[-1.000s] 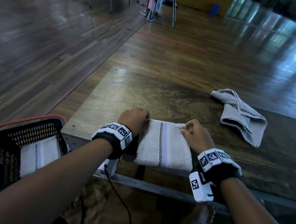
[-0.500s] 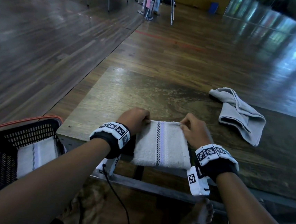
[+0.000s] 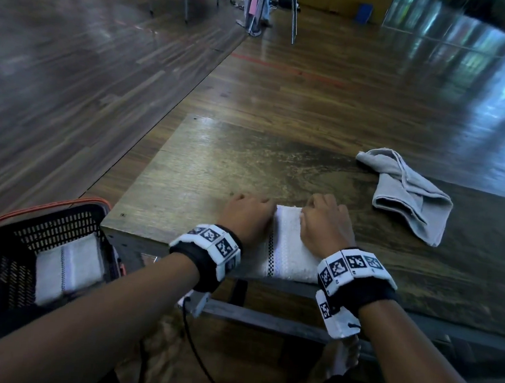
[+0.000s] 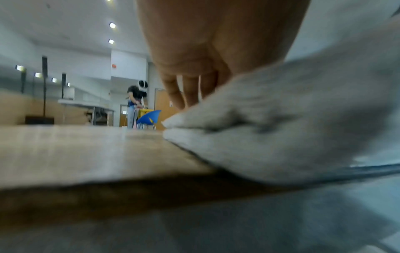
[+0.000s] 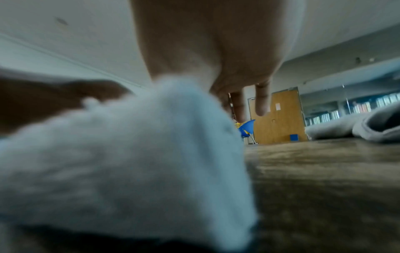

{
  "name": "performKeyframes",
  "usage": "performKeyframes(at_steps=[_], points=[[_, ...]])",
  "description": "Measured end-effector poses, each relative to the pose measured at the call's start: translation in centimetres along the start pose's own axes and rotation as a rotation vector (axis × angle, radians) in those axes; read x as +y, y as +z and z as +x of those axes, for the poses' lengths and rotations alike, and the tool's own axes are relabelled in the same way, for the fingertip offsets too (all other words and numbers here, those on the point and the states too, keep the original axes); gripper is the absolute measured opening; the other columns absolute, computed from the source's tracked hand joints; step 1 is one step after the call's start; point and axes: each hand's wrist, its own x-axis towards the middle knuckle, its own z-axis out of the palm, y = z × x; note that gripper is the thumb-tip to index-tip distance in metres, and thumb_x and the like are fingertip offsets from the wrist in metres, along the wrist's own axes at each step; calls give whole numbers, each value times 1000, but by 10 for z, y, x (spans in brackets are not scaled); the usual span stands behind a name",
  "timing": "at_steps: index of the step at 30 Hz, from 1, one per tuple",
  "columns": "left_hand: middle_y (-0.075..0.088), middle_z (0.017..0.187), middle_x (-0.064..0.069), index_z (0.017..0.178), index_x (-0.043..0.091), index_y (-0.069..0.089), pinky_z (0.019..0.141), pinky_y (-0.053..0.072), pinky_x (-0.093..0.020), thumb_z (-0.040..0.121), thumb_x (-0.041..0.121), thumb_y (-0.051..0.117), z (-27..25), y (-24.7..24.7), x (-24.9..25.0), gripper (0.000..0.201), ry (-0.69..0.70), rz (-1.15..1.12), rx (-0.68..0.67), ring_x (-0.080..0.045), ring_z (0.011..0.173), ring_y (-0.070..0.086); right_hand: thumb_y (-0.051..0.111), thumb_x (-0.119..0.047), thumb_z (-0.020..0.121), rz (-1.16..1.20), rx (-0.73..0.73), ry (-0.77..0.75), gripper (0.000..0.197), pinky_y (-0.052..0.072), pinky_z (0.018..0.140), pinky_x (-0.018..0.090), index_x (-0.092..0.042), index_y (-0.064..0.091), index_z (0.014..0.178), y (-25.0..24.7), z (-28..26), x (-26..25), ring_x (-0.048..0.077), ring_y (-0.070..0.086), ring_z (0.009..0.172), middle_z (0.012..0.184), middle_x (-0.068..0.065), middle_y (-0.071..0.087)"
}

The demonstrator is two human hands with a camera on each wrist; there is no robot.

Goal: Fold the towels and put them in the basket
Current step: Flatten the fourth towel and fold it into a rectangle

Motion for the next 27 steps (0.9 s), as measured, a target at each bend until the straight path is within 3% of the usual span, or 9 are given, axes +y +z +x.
performKeyframes(at_steps=[3,6,10,14,17,20,23,25,27], points=[[29,152,-8,142,13,28,110,22,-42,97,40,25,-14,21,14,52,-100,-161,-173,-22,141,24,27,-34,99,257,-161,139,40,33,99,45,-15,48,127,3,-8,-6,26,38,127,139,4,44],[-3,159,2,149,18,4,116,0,-47,97,46,11,-18,37,12,59,-169,-177,-220,-14,145,-6,21,-43,99,453,-279,238,53,23,112,47,-18,24,146,16,-9,-9,24,19,143,158,1,15],[-10,158,2,148,20,-4,115,-10,-52,95,48,9,-10,44,4,61,-190,-129,-205,-17,144,-14,16,-56,95,445,-294,298,59,1,116,45,-34,1,148,36,-9,-12,20,-5,146,159,1,-7],[-9,158,-3,148,17,-3,114,-10,-54,94,51,10,-7,40,-12,65,-264,-106,-191,-21,145,-12,19,-59,93,439,-228,374,66,2,116,47,-30,-3,149,40,-13,2,22,-4,146,159,4,-5],[-1,158,-11,148,10,4,114,-9,-53,95,49,13,-13,30,-23,66,-316,-61,-160,-24,146,-5,29,-54,94,331,-98,455,67,11,114,47,-20,11,148,34,-21,23,29,14,143,156,11,16],[24,153,-14,141,9,29,115,1,-50,95,43,23,-19,18,-33,57,-335,-33,-51,-27,143,16,36,-47,94,346,-69,545,48,24,105,48,-17,46,131,24,-23,43,35,32,128,139,16,42],[56,120,-8,109,16,57,103,25,-46,93,45,32,-20,7,-36,41,-370,-30,44,-27,114,47,34,-54,93,678,-218,598,50,33,103,44,-17,68,98,12,-17,53,34,47,119,124,15,59],[62,92,-3,83,20,57,92,34,-45,90,50,35,-18,1,-34,39,-439,-115,-59,-25,87,53,45,-60,86,791,-323,561,56,42,89,37,-12,72,86,6,-13,50,30,59,104,109,16,67],[53,66,4,74,21,57,85,41,-42,85,57,43,-15,-2,-32,40,-484,-241,-237,-22,69,46,60,-61,74,789,-404,544,59,45,78,33,-3,71,83,5,-10,43,25,64,90,93,15,70]])
